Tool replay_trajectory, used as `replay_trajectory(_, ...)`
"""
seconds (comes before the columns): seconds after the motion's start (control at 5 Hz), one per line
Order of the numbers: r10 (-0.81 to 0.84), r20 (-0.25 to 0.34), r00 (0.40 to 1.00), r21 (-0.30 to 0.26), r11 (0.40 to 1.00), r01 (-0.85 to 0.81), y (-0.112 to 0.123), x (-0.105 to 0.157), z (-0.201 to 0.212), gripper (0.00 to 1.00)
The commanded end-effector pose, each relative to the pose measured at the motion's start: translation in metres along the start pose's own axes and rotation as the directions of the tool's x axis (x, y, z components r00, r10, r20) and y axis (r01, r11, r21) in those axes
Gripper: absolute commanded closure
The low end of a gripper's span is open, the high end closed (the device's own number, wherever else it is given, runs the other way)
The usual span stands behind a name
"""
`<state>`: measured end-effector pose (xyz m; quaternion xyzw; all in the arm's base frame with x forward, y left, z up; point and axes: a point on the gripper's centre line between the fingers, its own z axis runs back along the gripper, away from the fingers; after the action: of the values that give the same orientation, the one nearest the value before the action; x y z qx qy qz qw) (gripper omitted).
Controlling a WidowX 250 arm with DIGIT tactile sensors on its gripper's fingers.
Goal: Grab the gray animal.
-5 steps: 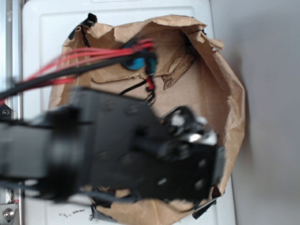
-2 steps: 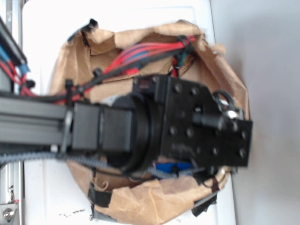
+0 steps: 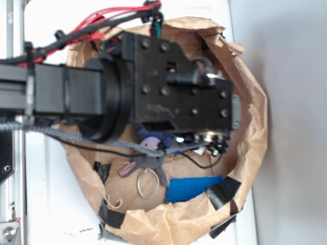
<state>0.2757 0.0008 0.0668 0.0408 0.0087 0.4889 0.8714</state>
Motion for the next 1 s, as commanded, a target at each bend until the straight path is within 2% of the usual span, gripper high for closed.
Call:
replay_trajectory(0.0, -0.001, 0.008, 1.000, -0.122, 0.993, 0.002, 0.016, 0.019, 0.017, 0.00)
replay_trajectory(0.2, -0.001, 0.016, 1.000, -0.122, 0.993, 0.002, 0.012, 0.019, 0.009, 0.00)
replay_trajectory(0.6, -0.041, 0.079, 0.996, -0.178, 0.982, 0.055, 0.011, 0.007, -0.004, 0.00)
replay_trajectory(0.8, -0.050, 0.079, 0.996, -0.174, 0.983, 0.064, 0.001, 0.017, -0.010, 0.00)
